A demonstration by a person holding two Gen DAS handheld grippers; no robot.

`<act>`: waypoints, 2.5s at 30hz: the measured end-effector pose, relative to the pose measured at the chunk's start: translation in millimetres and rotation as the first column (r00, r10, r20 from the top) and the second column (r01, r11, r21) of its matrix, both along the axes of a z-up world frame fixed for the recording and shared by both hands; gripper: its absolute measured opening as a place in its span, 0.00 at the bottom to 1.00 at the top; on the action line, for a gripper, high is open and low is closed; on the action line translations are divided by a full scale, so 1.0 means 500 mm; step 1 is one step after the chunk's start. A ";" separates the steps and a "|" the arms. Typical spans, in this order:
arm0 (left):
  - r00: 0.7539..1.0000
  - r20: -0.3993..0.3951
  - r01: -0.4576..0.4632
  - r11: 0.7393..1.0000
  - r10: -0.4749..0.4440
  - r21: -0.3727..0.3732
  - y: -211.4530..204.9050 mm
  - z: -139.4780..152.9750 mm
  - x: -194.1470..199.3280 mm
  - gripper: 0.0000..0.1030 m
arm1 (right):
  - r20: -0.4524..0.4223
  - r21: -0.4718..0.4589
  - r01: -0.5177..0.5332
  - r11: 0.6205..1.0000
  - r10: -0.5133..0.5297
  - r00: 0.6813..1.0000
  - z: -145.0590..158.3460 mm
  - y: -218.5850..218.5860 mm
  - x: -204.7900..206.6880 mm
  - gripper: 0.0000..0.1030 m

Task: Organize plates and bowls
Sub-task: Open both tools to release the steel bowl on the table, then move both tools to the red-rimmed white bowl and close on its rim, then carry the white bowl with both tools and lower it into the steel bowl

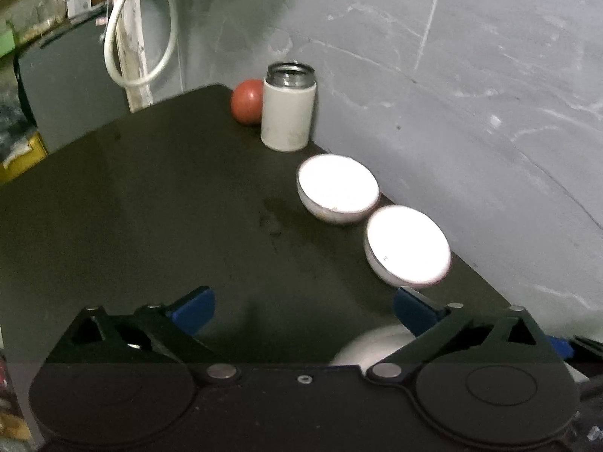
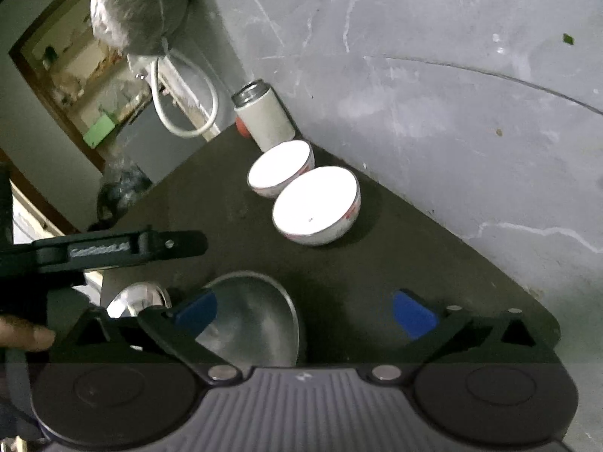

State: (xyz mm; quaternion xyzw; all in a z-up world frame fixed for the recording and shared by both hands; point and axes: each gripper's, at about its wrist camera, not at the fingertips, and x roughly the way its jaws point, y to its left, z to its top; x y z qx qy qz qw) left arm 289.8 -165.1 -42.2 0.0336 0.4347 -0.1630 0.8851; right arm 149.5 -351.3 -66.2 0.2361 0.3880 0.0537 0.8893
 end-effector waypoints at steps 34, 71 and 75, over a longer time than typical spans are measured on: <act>0.977 -0.179 -0.130 0.989 0.116 -0.069 -0.086 -0.123 0.149 0.97 | 0.047 0.008 0.302 0.953 -0.302 0.952 -0.111 -0.009 0.125 0.66; 0.994 -0.103 0.017 0.990 -0.032 -0.139 -0.102 -0.061 0.084 0.06 | 0.057 -0.078 0.084 0.993 -0.080 0.995 -0.046 0.013 0.132 0.23; 0.998 -0.064 0.018 0.985 -0.029 -0.171 -0.085 -0.019 0.063 0.06 | 0.090 -0.091 0.065 0.994 -0.057 0.994 -0.008 0.018 0.111 0.23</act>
